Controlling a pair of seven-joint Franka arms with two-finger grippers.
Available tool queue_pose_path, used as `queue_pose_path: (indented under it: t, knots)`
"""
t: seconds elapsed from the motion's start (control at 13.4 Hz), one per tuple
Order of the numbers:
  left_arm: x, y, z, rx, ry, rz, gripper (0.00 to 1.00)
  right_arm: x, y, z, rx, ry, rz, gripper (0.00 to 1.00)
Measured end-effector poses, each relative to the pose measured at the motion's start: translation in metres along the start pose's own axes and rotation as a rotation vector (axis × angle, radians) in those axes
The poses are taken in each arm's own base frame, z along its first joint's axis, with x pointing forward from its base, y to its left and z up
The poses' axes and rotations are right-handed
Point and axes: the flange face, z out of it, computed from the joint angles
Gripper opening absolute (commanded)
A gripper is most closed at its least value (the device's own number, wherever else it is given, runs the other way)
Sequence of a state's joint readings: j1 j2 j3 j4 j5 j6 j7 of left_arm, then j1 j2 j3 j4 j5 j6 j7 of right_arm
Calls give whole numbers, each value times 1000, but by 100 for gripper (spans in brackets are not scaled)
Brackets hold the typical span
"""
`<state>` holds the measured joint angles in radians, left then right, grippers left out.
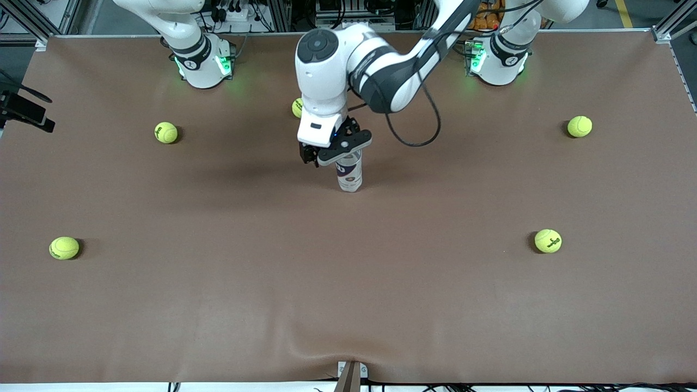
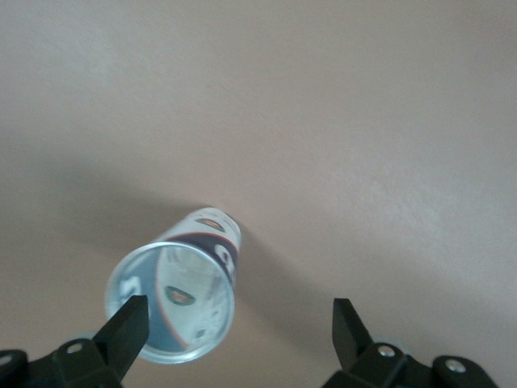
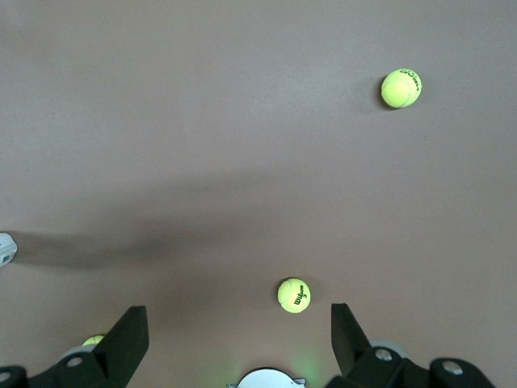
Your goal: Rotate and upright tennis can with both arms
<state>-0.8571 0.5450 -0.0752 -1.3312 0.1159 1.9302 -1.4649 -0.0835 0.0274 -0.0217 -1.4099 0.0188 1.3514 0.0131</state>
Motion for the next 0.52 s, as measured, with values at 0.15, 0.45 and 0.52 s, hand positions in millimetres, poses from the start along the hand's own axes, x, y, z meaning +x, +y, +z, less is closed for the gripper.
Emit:
queue_pose_path:
  t: [0.15, 0.45, 0.52]
  knots:
    - [27, -11, -18, 8, 5, -6, 100, 0, 0, 0, 0, 0, 0, 100]
    - [118, -43, -47, 0, 19, -8, 100, 0, 0, 0, 0, -1, 0, 100]
    - [138, -51, -48, 1, 21, -8, 100, 0, 0, 0, 0, -1, 0, 100]
